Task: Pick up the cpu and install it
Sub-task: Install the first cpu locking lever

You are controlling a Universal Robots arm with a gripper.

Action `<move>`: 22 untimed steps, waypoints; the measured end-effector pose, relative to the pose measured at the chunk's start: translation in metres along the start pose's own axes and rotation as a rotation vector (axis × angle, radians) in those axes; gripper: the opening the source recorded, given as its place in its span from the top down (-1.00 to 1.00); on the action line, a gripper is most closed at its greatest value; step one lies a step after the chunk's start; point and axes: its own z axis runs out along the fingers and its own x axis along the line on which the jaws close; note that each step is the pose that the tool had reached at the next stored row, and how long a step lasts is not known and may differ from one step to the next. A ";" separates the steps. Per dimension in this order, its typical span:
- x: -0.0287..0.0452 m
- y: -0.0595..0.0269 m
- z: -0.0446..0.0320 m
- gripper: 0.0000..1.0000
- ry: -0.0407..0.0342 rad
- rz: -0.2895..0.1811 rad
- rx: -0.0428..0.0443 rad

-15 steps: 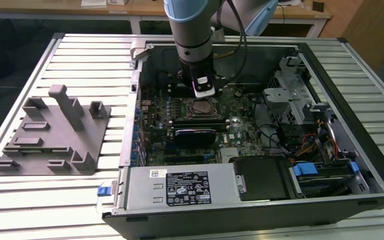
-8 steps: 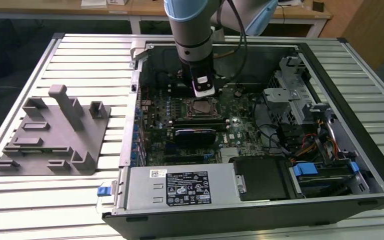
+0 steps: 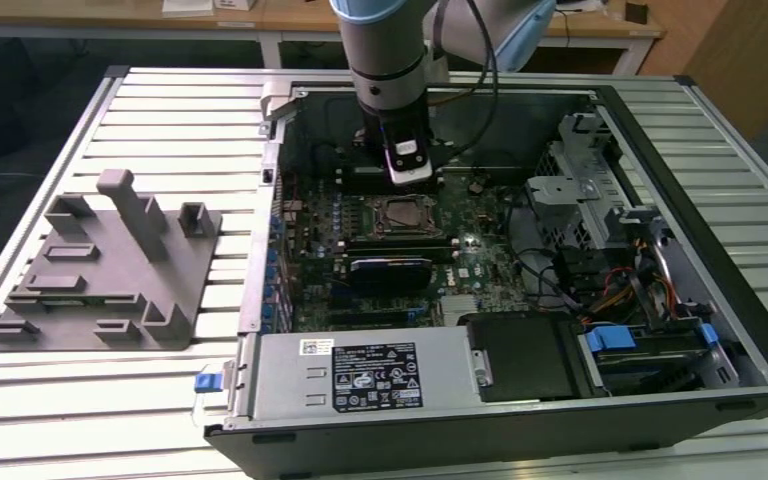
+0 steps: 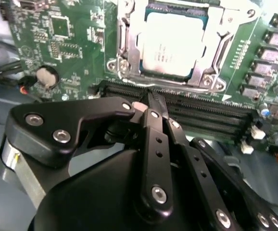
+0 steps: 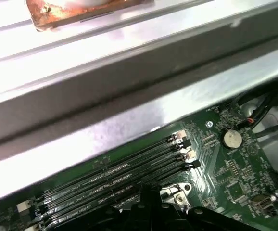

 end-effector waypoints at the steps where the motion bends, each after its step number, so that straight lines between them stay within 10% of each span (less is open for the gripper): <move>1: -0.0003 0.0006 -0.0026 0.79 -0.0001 0.000 0.0002; 11: -0.0008 0.0018 -0.0074 0.79 -0.0016 0.001 0.0027; 22: -0.0014 0.0018 -0.0060 0.79 -0.0323 -0.020 0.1168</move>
